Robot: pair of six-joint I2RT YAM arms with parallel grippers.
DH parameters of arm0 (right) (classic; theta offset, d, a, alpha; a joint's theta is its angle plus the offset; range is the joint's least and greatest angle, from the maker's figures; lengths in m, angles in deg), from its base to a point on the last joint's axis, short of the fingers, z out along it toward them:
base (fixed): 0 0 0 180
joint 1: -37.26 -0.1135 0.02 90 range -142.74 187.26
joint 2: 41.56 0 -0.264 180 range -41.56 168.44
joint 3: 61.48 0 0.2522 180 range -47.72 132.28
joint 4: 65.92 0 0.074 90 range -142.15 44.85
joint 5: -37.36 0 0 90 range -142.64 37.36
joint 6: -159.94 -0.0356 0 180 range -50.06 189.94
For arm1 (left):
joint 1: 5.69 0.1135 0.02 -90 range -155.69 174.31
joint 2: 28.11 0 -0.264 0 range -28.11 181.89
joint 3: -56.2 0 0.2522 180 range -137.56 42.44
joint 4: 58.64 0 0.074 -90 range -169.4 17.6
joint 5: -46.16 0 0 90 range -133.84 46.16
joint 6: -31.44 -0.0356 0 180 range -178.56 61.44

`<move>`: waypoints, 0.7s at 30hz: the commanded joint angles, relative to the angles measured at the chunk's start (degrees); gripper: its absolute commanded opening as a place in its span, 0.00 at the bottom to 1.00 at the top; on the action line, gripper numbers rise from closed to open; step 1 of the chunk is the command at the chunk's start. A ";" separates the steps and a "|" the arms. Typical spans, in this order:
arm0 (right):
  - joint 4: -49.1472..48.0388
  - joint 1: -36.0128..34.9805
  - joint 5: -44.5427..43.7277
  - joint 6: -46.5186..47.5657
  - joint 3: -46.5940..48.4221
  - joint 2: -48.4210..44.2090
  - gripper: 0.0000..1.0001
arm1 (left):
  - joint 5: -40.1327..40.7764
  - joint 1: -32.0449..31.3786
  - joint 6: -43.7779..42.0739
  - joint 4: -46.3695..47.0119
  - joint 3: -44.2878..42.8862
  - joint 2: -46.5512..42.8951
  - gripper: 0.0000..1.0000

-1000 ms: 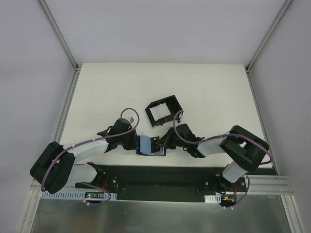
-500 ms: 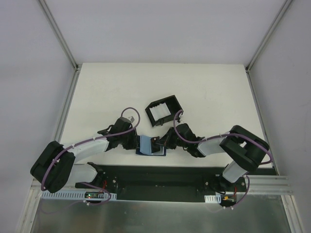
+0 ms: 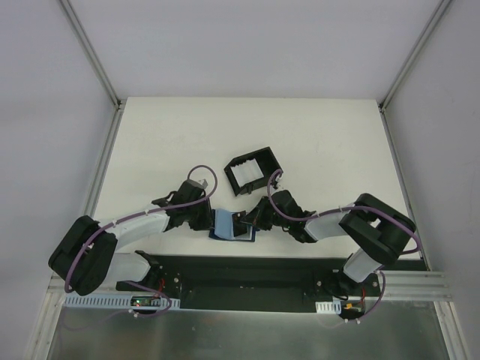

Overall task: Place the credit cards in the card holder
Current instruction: Insert the credit card into the card holder.

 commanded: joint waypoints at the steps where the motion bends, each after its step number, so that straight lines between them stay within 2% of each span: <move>1: 2.99 0.55 -0.65 1.47 0.44 -0.47 0.00 | 4.68 -0.43 -2.59 -6.08 0.46 0.59 0.12; 3: 2.73 0.64 -0.83 1.12 0.17 -0.82 0.00 | 4.68 -0.43 -2.50 -6.17 1.07 0.59 0.00; 9: -1.66 0.64 -0.74 -2.04 -0.88 -0.91 0.00 | 3.45 -0.61 3.47 -2.84 5.46 -0.02 0.00; 13: -8.50 0.21 -3.10 -4.51 -3.86 -1.52 0.00 | 4.06 -1.40 9.70 0.15 8.19 -1.17 0.00; 16: -9.05 0.21 -4.17 -4.42 -4.57 -2.75 0.00 | 5.20 -2.80 12.87 1.03 9.07 -1.34 0.00; 21: -10.37 0.55 -3.56 -3.55 -4.75 -1.96 0.00 | 5.38 -4.83 13.50 2.70 8.72 0.85 0.00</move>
